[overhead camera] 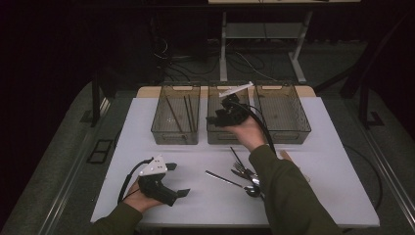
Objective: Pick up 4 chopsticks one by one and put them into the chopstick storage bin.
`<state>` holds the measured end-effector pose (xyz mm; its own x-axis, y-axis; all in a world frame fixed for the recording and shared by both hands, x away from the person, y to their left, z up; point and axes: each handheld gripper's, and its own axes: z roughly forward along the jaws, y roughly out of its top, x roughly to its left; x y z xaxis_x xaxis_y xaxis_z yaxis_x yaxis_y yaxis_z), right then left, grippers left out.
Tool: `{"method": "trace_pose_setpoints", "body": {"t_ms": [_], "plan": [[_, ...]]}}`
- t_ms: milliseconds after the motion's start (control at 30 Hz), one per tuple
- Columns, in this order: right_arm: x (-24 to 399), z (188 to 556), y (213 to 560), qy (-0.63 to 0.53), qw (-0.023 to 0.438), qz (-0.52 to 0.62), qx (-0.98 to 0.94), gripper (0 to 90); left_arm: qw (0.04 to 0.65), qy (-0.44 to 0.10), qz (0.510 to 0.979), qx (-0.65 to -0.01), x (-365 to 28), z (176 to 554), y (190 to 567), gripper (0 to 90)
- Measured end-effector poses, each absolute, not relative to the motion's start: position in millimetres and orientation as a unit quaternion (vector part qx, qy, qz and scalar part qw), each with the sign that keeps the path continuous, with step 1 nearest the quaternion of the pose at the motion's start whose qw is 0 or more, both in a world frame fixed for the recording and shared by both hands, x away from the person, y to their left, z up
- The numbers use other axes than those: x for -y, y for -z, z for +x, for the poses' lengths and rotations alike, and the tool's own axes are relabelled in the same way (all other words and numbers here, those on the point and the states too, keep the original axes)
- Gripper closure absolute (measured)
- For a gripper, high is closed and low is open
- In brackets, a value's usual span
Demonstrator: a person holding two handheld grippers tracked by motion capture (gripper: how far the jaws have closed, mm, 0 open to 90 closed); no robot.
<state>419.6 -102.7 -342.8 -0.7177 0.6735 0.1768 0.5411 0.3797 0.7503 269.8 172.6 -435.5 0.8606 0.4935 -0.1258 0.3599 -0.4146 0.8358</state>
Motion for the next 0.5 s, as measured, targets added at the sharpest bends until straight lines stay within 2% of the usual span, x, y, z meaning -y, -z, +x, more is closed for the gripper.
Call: {"method": "trace_pose_setpoints", "body": {"t_ms": [133,233,500], "plan": [[123,405,349,-0.414,0.076,0.371,-0.828,51.5,0.475,-0.07,0.839,-0.256,-172,270,436,0.0],[137,394,355,-0.414,0.076,0.366,-0.83,57.5,0.476,-0.071,0.838,-0.257,-173,270,436,0.0],[169,362,369,-0.41,0.065,0.359,-0.836,77.9,0.474,-0.072,0.839,-0.257,-173,270,436,0.0]]}}
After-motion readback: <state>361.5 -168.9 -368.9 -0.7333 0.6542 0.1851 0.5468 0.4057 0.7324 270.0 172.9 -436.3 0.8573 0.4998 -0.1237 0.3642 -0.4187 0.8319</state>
